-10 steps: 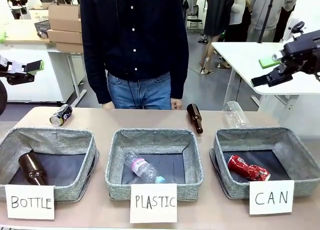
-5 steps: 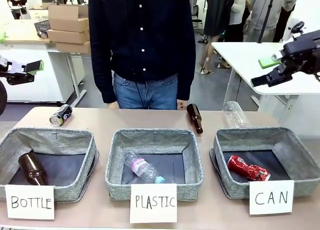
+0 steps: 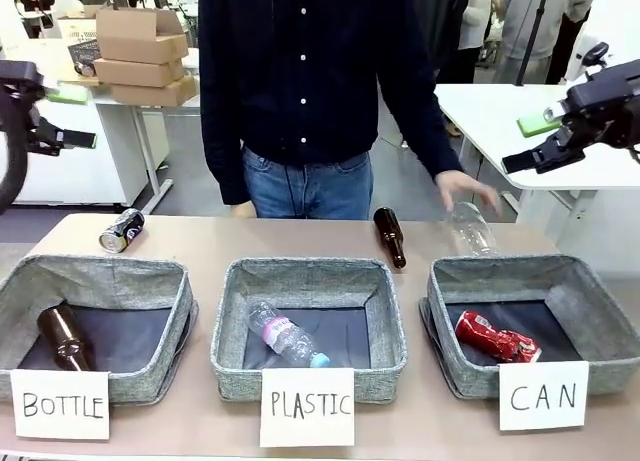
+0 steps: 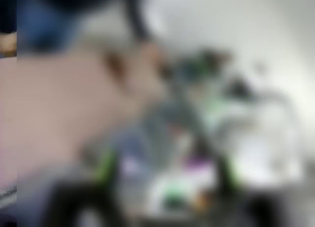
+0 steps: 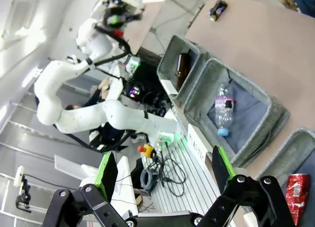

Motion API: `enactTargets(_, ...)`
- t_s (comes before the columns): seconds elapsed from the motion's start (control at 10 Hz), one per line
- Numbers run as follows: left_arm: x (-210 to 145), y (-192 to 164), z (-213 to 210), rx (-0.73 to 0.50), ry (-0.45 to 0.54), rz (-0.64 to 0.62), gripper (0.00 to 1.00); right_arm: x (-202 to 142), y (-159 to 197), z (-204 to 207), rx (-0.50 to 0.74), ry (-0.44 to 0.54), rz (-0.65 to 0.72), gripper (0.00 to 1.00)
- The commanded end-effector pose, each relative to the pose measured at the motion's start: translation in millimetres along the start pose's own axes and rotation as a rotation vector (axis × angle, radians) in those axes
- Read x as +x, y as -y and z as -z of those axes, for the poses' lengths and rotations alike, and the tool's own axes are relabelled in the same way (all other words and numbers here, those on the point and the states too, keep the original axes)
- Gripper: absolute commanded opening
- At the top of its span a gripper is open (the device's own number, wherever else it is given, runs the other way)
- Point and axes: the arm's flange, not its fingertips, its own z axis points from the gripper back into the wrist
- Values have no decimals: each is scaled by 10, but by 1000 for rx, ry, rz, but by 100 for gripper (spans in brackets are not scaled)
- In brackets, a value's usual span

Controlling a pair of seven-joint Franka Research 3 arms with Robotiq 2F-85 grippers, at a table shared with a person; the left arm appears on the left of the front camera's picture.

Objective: Sort the can waste into the basket.
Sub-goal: Pick up the can waste from the table and place it in the right Fabric basket.

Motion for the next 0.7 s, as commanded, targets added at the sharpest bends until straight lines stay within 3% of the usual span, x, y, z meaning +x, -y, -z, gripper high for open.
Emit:
enactTargets(0.0, 388, -428, 189, 779, -292, -420, 100, 18, 12, -24, -10, -4, -18, 100)
enactTargets(0.1, 492, -591, 329, 921, -398, -494, 100, 18, 12, -24, -10, -4, -18, 100)
enactTargets(0.3, 647, -799, 581, 1086, -508, -482, 100, 18, 12, -24, -10, -4, -18, 100)
enactTargets(0.4, 755, -861, 670, 1127, -459, -403, 100, 18, 12, -24, -10, -4, -18, 100)
enactTargets(0.5, 920, -682, 530, 1076, -189, -400, 100, 18, 12, -24, -10, -4, -18, 100)
enactTargets(0.6, 586, -956, 638, 785, -104, -103, 100, 18, 12, -24, -10, -4, -18, 100)
